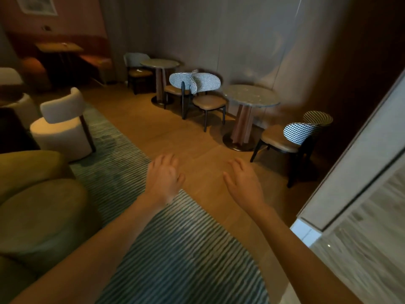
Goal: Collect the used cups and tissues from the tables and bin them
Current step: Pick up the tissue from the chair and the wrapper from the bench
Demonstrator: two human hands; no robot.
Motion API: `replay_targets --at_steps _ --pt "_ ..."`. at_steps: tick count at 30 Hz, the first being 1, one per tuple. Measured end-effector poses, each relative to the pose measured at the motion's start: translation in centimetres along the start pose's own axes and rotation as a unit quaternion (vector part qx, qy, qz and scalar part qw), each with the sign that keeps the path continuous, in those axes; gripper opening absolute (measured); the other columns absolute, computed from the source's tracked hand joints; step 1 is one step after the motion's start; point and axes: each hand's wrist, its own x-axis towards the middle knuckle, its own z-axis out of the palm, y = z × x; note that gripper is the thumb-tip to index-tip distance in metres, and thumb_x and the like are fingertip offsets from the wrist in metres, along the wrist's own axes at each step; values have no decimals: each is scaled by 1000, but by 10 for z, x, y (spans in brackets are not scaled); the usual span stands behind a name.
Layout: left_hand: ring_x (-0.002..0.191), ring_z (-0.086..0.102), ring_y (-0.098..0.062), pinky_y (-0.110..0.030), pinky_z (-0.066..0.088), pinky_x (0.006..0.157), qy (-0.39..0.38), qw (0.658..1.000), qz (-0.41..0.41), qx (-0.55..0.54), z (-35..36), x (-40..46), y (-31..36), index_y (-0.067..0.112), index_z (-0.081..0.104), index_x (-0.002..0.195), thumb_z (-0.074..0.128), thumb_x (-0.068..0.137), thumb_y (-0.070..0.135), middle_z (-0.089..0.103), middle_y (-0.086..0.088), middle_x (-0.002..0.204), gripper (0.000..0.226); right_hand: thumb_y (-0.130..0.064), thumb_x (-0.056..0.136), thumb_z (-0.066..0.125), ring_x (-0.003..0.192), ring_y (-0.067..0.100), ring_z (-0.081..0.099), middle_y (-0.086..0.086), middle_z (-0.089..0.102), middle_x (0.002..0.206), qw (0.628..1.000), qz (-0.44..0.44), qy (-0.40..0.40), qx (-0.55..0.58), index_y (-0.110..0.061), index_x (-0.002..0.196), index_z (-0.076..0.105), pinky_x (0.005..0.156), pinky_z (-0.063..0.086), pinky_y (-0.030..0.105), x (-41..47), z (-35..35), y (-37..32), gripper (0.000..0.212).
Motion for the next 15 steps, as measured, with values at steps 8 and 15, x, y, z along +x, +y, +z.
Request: replay_targets --at_steps 8,15 --pt "136 32 -24 -40 31 110 -24 1000 -6 12 82 199 14 17 42 137 42 96 44 38 -4 147 49 -33 97 50 132 20 39 7 46 140 999 18 -29 6 -12 137 47 107 34 32 179 66 119 45" --pt "136 31 -24 -39 31 109 -35 997 -62 20 134 406 11 19 38 139 39 96 47 36 -3 148 52 -34 97 49 131 21 41 5 51 135 999 -5 -42 12 -12 136 48 108 36 37 394 105 208 44"
